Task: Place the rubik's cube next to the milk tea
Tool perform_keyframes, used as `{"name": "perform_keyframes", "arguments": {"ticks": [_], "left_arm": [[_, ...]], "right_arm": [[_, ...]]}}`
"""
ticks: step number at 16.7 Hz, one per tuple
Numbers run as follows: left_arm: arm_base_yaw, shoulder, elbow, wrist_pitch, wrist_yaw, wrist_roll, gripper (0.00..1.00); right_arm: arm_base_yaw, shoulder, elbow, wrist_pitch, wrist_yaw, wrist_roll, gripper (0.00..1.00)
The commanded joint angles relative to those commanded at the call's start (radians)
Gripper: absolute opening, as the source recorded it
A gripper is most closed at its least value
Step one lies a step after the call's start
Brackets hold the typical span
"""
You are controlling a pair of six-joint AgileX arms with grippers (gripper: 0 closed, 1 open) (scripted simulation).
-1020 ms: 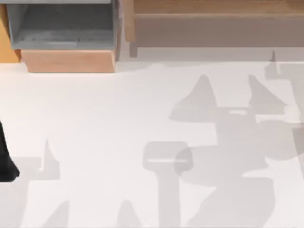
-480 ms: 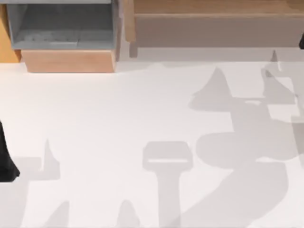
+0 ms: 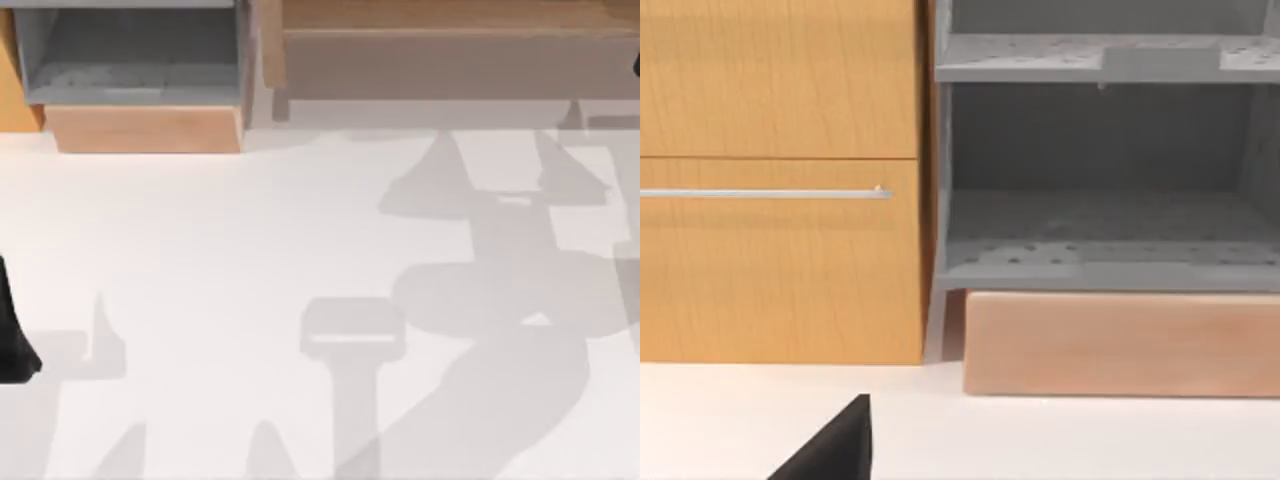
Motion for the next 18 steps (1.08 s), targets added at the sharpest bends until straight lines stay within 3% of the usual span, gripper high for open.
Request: {"name": "perform_keyframes", "arguments": {"ticks": [7,12,18], "left_arm": [[0.000,0.000,0.000,0.000,0.000,0.000,1.00],[0.000,0.000,0.000,0.000,0.000,0.000,1.00],[0.000,0.000,0.000,0.000,0.000,0.000,1.00]], "right_arm": [[0.011,0.160,0.180,-0.020,0.013,-0.001,1.00],[0.011,0.174,0.194,-0.020,0.014,0.000,1.00],[0.011,0.174,0.194,-0.020,0.014,0.000,0.55]]}}
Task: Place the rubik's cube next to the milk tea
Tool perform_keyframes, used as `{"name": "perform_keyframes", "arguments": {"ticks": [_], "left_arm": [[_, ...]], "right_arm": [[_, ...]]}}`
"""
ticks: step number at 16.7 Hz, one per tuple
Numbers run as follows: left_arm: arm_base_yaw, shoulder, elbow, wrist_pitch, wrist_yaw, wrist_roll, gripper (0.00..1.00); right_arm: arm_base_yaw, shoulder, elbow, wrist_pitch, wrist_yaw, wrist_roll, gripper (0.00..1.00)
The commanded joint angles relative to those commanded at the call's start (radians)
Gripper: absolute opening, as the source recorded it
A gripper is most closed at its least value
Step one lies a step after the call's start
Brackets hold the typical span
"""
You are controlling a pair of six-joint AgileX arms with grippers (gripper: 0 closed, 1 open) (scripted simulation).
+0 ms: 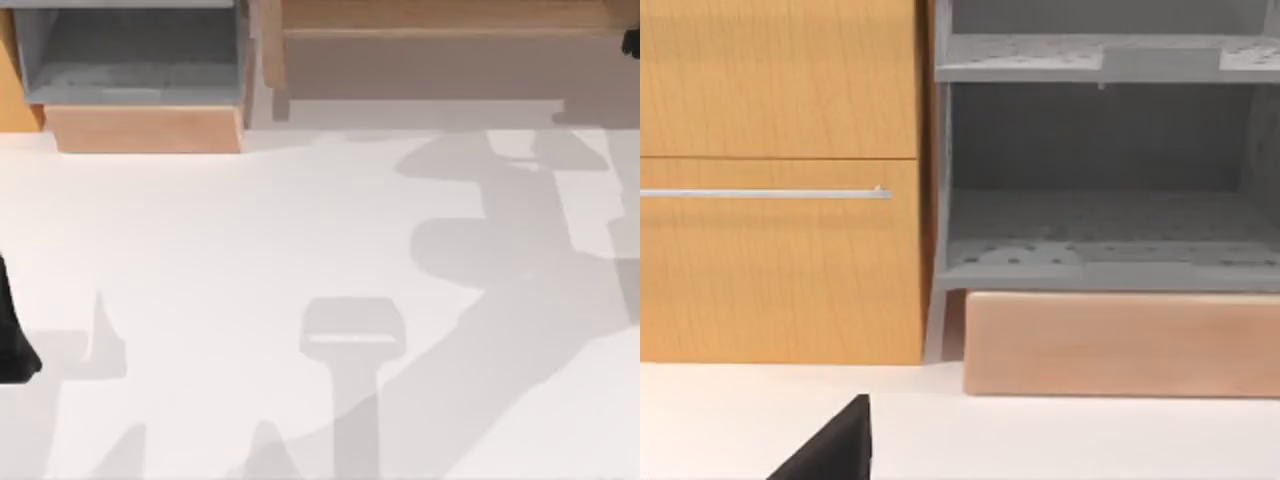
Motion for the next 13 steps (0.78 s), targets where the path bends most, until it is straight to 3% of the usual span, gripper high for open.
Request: {"name": "perform_keyframes", "arguments": {"ticks": [7,13], "left_arm": [[0.000,0.000,0.000,0.000,0.000,0.000,1.00],[0.000,0.000,0.000,0.000,0.000,0.000,1.00]], "right_arm": [[0.000,0.000,0.000,0.000,0.000,0.000,0.02],[0.000,0.000,0.000,0.000,0.000,0.000,0.00]]}}
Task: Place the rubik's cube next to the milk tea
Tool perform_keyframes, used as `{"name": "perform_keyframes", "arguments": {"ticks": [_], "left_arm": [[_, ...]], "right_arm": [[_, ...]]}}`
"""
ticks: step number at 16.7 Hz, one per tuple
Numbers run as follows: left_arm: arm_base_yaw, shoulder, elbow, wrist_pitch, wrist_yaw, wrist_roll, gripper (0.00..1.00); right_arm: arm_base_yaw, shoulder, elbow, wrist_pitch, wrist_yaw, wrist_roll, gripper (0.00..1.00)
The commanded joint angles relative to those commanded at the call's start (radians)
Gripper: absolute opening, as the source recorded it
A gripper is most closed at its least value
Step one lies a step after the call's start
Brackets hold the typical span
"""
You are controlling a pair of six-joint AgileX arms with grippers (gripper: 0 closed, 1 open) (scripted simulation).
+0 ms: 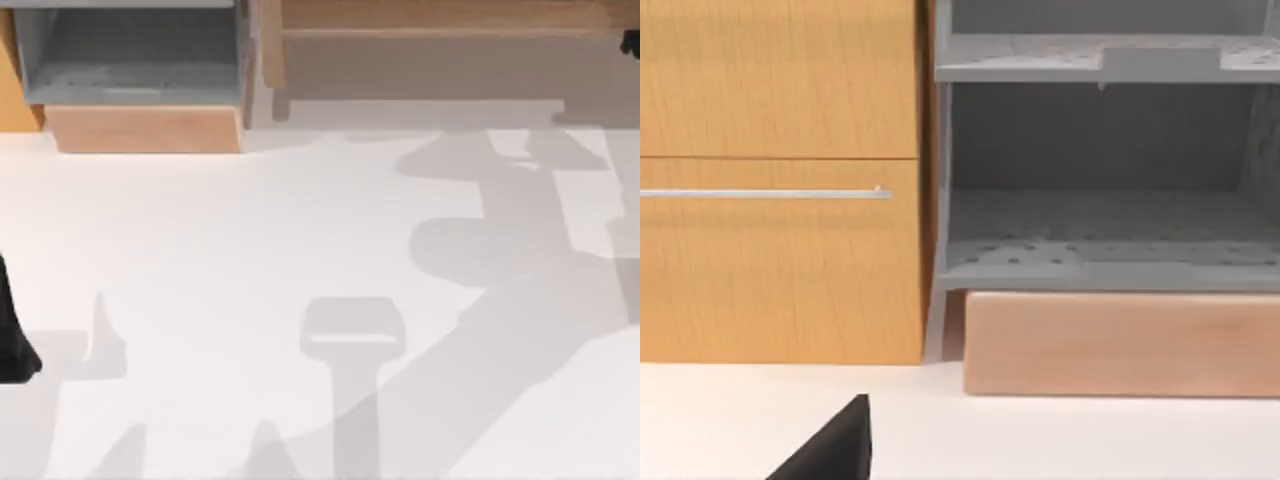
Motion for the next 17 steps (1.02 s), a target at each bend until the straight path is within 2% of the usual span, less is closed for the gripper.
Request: {"name": "perform_keyframes", "arguments": {"ticks": [10,17], "left_arm": [[0.000,0.000,0.000,0.000,0.000,0.000,1.00],[0.000,0.000,0.000,0.000,0.000,0.000,1.00]], "right_arm": [[-0.018,-0.040,0.030,-0.038,0.009,0.034,0.00],[-0.002,-0.027,0.007,-0.034,-0.001,0.002,0.00]]}}
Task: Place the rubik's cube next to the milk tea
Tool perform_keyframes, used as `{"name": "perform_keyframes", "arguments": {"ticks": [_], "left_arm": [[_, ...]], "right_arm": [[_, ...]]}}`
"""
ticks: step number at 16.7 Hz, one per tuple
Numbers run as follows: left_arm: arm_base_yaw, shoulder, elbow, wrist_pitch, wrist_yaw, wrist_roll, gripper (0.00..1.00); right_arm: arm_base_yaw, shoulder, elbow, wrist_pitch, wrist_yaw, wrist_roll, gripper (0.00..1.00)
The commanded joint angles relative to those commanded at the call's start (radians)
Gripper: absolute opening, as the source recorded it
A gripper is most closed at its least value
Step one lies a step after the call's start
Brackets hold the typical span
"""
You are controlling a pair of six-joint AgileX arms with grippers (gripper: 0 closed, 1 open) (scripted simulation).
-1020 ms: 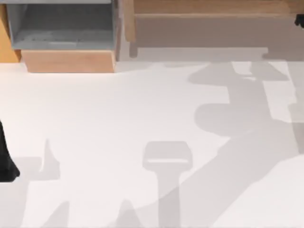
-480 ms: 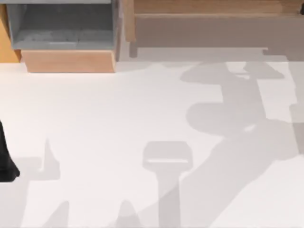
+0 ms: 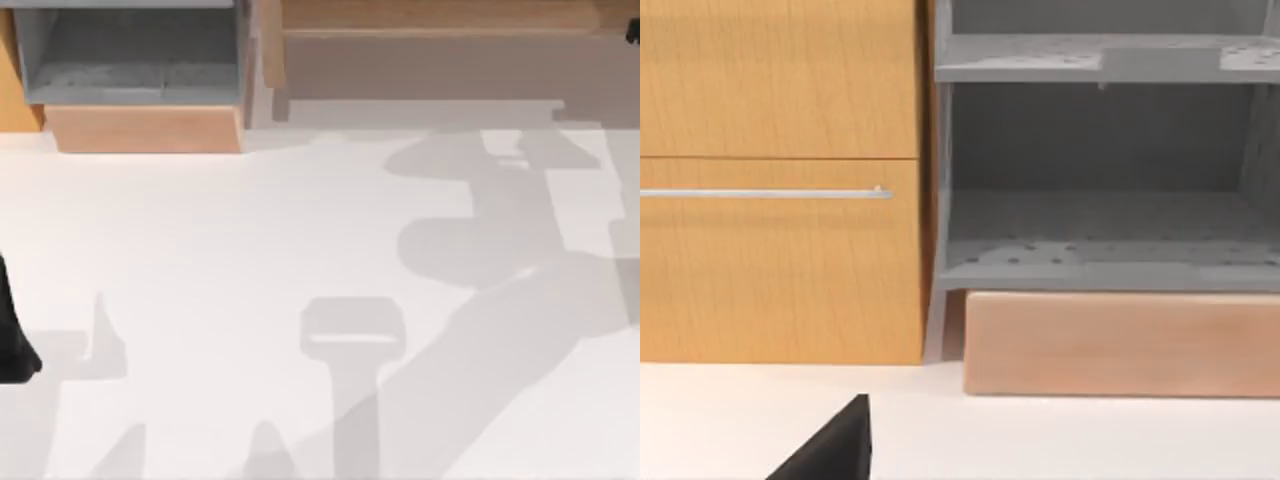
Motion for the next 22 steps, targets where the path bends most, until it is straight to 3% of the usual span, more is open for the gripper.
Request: {"name": "perform_keyframes", "arguments": {"ticks": [5,9,22], "left_arm": [[0.000,0.000,0.000,0.000,0.000,0.000,1.00],[0.000,0.000,0.000,0.000,0.000,0.000,1.00],[0.000,0.000,0.000,0.000,0.000,0.000,1.00]], "right_arm": [[0.003,-0.025,0.039,-0.061,0.005,0.031,0.00],[0.038,-0.083,0.142,-0.283,0.013,0.105,0.00],[0.282,-0.234,0.453,-1.537,0.008,0.260,0.00]]}}
